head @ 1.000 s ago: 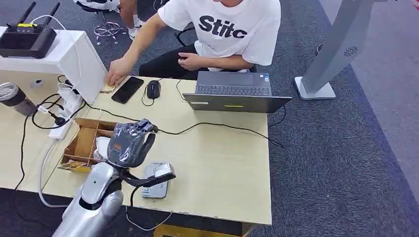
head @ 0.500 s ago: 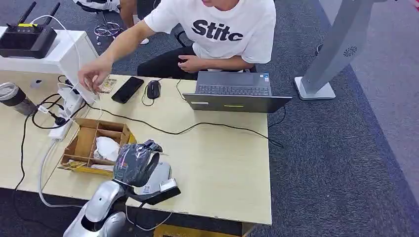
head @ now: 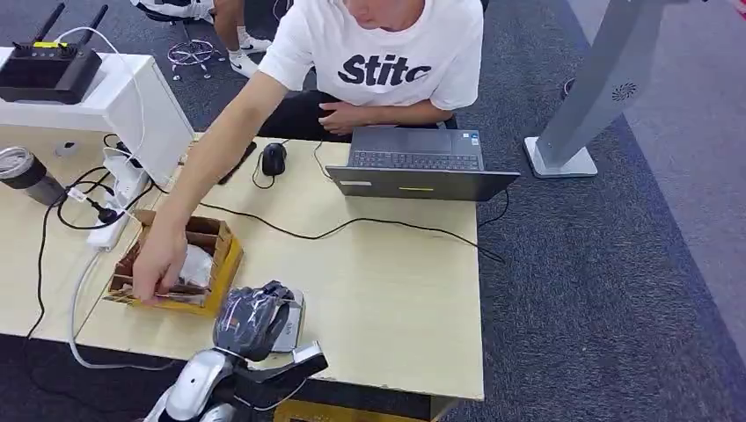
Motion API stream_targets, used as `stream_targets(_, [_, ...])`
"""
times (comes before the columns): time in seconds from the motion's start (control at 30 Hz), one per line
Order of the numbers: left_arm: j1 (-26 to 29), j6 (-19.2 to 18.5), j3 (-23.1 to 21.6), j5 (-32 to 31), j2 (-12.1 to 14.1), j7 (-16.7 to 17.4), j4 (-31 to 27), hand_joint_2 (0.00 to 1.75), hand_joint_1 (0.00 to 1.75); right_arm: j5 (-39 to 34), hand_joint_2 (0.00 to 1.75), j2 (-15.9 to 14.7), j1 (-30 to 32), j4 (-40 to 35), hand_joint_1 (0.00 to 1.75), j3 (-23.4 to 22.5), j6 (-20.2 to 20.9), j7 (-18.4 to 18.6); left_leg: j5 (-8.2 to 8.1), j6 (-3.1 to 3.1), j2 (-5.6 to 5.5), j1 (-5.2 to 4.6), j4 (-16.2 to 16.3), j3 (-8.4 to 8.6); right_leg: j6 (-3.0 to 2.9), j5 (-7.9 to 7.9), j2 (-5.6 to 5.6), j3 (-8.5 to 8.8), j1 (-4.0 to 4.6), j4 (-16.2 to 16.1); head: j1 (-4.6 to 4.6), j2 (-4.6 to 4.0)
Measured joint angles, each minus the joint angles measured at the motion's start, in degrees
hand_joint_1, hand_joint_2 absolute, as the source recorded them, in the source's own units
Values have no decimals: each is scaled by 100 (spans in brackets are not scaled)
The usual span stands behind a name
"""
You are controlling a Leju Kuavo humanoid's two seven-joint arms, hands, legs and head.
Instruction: Pass the card to the sensor for recognition and then transmit it.
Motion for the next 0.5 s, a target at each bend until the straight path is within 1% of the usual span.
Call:
stream_targets(0.13, [63, -26, 0, -4, -44, 2, 57, 175, 175, -9, 175, 2, 0, 0, 0, 0, -9, -2, 0, 0, 0, 0, 0, -1, 0, 0, 0, 0, 0, 0, 0, 0])
stream_targets(0.3, [152, -242, 0, 7, -37, 83, 72, 175, 175, -44, 175, 2, 3, 0, 0, 4, -26, 44, -1, 0, 0, 0, -1, -1, 0, 0, 0, -1, 0, 0, 0, 0])
stream_targets(0.4, [222, -380, 0, -50, -2, 273, 94, 175, 175, -63, 175, 2, 4, 0, 0, 4, -26, 55, -1, 1, 0, 0, -1, -1, 1, -1, 1, -1, 0, 0, 0, 0])
stream_targets(0.5, [247, -531, 0, -133, 130, 500, 94, 175, 175, -100, 175, 2, 6, 4, 0, 4, -28, 59, -1, 1, -2, 0, -2, 0, 2, -2, -3, 2, 0, 0, 0, 0])
